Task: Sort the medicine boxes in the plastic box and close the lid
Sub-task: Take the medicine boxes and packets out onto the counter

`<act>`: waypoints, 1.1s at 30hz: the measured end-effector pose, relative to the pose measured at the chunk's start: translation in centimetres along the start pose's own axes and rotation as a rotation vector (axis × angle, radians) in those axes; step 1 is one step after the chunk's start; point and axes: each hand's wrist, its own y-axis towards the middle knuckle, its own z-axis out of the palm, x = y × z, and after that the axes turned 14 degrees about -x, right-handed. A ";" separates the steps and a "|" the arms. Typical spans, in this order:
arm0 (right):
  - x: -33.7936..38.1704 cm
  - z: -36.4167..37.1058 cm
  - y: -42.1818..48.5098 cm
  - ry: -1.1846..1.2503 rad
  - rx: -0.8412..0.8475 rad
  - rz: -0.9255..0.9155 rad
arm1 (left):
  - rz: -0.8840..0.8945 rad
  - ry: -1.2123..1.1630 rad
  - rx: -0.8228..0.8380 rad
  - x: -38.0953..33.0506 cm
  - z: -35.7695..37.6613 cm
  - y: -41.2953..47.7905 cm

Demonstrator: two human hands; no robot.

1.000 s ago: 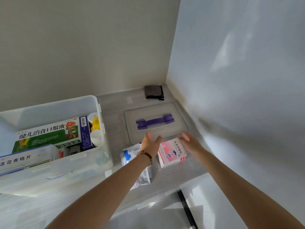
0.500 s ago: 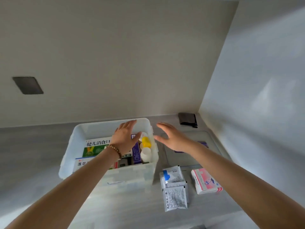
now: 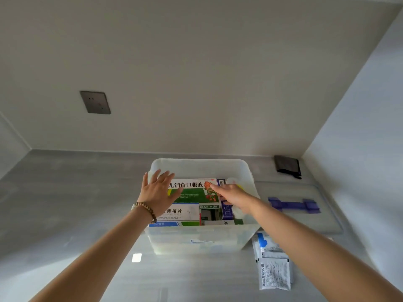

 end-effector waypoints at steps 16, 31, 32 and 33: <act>0.6 4.1 -1.4 0.568 -0.113 0.427 | 0.189 0.348 0.175 -0.1 0.5 0.0; 0.7 3.3 0.0 0.775 -0.147 0.411 | 0.107 0.248 0.156 -0.7 -0.6 -0.2; 0.7 3.3 -0.1 0.785 -0.155 0.391 | 0.094 0.219 0.142 -0.7 -0.6 -0.2; 0.8 3.1 -0.3 0.785 -0.153 0.367 | 0.081 0.185 0.126 -0.6 -0.6 -0.2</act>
